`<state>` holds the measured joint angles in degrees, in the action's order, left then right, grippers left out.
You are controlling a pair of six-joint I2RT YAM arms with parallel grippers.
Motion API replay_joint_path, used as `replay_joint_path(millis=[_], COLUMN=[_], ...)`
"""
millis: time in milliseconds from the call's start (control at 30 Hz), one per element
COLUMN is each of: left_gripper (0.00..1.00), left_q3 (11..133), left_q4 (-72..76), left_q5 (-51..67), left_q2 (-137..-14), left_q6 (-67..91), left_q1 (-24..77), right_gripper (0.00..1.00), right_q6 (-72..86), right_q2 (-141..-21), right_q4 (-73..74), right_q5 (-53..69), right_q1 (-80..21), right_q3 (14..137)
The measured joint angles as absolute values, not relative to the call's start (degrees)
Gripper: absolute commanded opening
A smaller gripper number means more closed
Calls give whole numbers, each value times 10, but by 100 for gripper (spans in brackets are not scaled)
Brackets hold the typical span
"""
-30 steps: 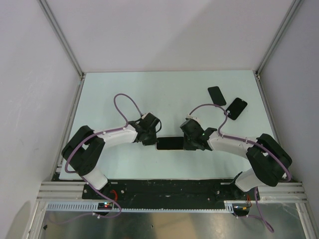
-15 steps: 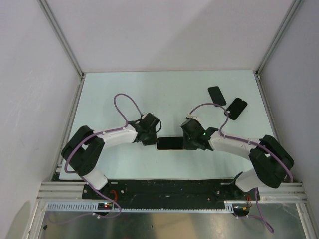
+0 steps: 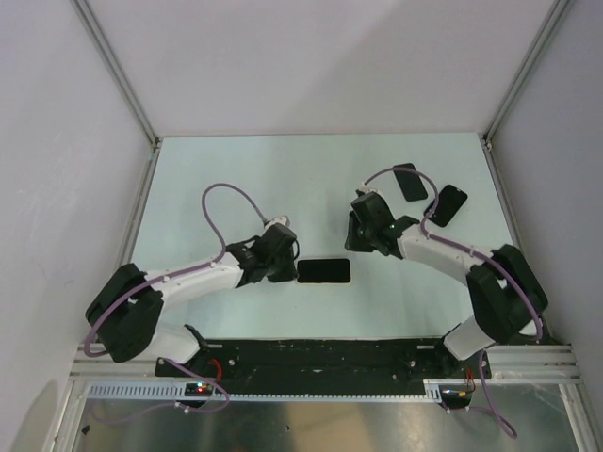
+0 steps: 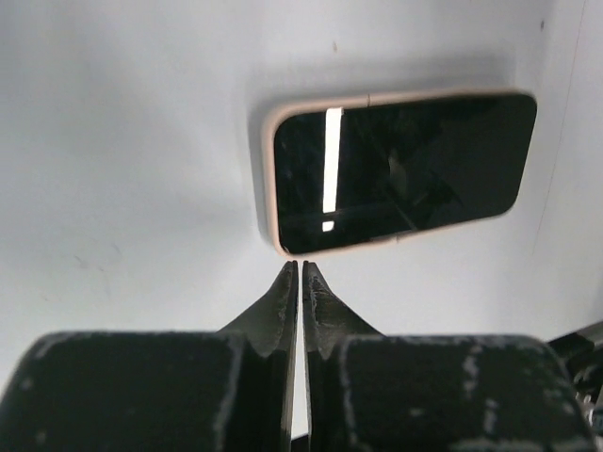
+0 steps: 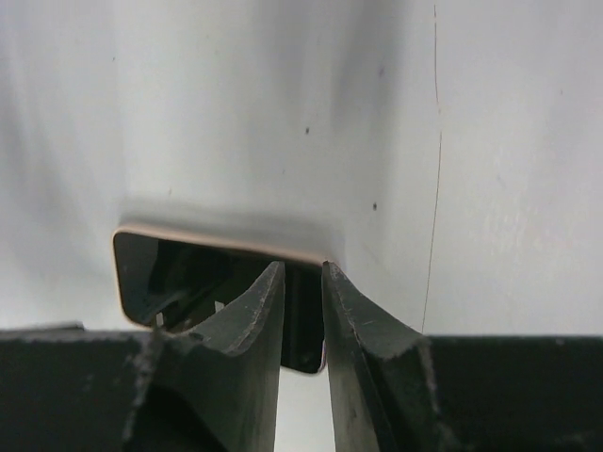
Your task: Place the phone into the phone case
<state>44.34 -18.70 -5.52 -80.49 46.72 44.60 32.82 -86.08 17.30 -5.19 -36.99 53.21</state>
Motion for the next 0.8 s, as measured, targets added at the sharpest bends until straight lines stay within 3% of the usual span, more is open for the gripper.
replay_joint_path(millis=[300,800], left_gripper=[4,3], left_q3=[425,450], left_q4=[-184,-169], left_q5=[-59,-65], left_q2=[-803,-894], left_q6=[511,531], left_q1=[521,503], right_gripper=[25,23], right_q6=[286,274], right_q2=[-976,-998], right_q4=[158,170], right_q5=[-23,-15], right_q1=[-356,-388], right_q3=[600,591])
